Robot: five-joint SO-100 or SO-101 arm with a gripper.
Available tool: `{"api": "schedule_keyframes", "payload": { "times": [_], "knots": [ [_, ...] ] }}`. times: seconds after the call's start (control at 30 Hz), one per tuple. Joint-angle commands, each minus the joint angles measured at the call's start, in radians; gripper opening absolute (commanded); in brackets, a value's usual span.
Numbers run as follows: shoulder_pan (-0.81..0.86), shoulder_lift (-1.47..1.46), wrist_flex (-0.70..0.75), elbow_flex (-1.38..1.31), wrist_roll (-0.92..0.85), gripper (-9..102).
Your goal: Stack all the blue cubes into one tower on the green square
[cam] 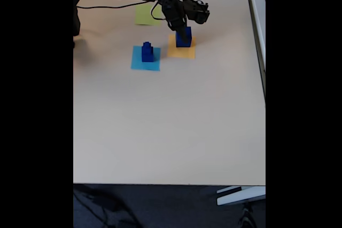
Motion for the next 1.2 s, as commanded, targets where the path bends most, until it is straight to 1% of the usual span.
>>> {"api": "schedule_keyframes", "payload": {
  "times": [0.0, 0.17, 0.3, 0.37, 0.53, 0.63, 0.83, 1.17],
  "knots": [
    [0.029, 0.087, -0.018, 0.002, -0.021, 6],
    [0.034, 0.15, 0.005, -0.037, -0.057, 5],
    [0.031, 0.155, 0.094, -0.155, -0.061, 4],
    [0.028, 0.156, 0.115, -0.189, -0.061, 4],
    [0.003, 0.147, 0.126, -0.252, -0.052, 3],
    [-0.035, 0.135, 0.164, -0.287, -0.003, 0],
    [-0.107, 0.192, 0.219, -0.164, 0.12, 0],
    [-0.187, 0.364, 0.225, 0.1, 0.195, 0]
  ]
}}
